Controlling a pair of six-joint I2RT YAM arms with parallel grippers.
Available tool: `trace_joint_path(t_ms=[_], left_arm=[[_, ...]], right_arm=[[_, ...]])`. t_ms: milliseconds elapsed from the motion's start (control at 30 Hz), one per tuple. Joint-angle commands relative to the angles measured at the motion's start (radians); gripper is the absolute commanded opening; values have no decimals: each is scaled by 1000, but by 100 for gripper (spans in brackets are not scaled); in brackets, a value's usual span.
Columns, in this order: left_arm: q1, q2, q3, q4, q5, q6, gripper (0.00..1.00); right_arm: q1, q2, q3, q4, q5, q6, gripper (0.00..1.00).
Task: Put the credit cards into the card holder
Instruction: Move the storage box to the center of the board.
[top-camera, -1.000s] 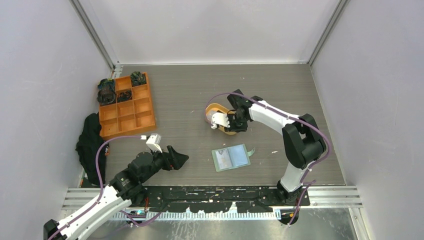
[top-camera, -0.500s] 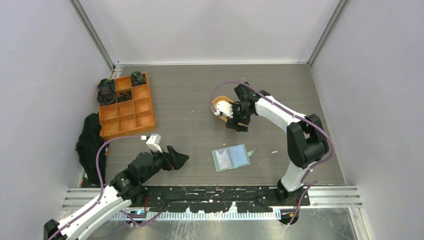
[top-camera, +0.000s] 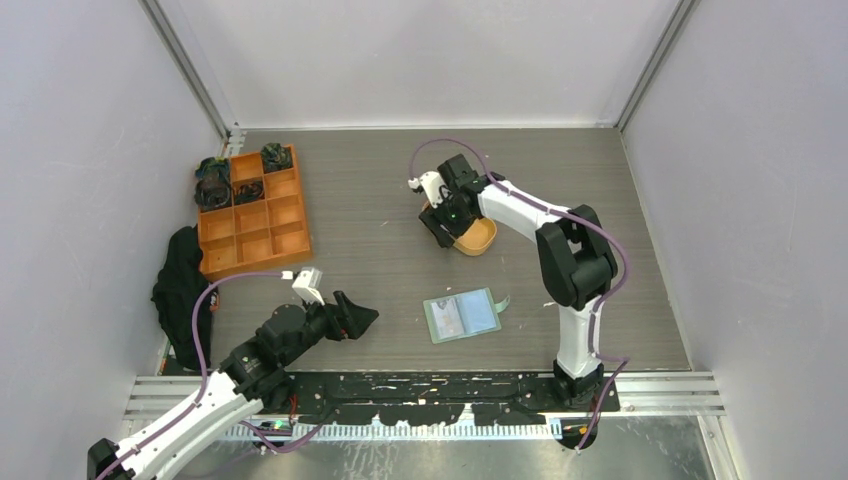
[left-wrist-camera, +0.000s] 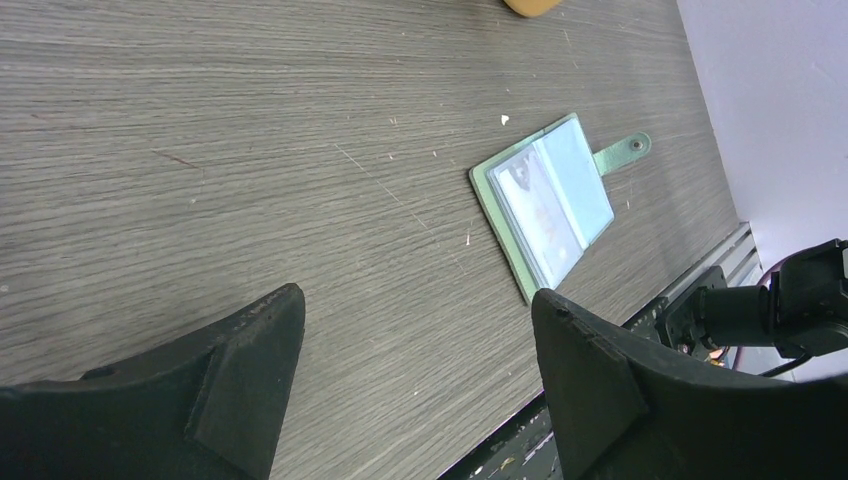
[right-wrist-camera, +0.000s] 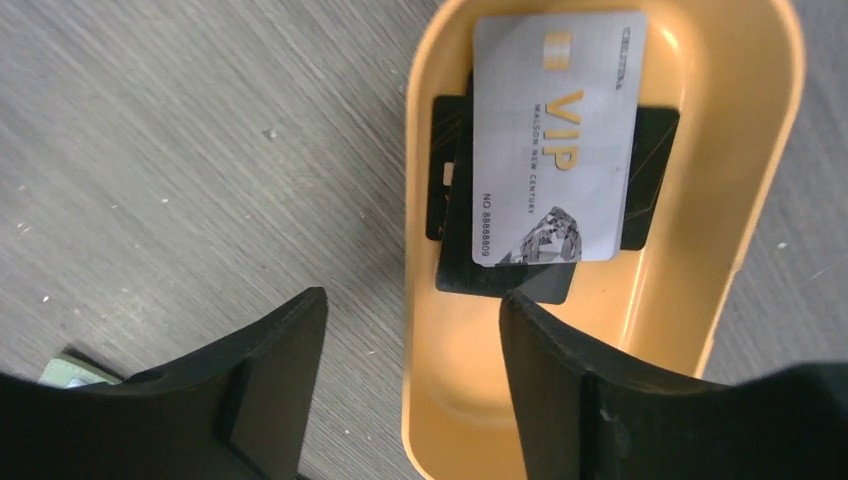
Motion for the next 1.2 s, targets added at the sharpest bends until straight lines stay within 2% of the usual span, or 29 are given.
trace_joint_path(t_ms=[0,100,233,467,567,733,867,1167], left_arm=[[5,0,-4,68,8,-9,83],[5,2,-3,69,9,-10,83],[6,2,-1,66,9,-9,83],[6,-5,3,56,8,-9,83],[6,-6,2,58,8,-10,83],[6,11,-9,95,18,-27,82],[6,50,-16,143,28,-44,82],[6,166,-18,257,64,-75,80]], right_arm=[[9,18,51,19,60,115,65],[11,33,56,9,73,102,53],[16,29,51,-22,23,49,29],[17,-26,22,-98,-107,-94,9],[28,-82,-21,-140,-178,-226,7],[62,-187,-125,-255,-284,-571,6],[103,-234,-191,-299,-256,-781,10],[153,-238,-254,-171,-87,-797,13]])
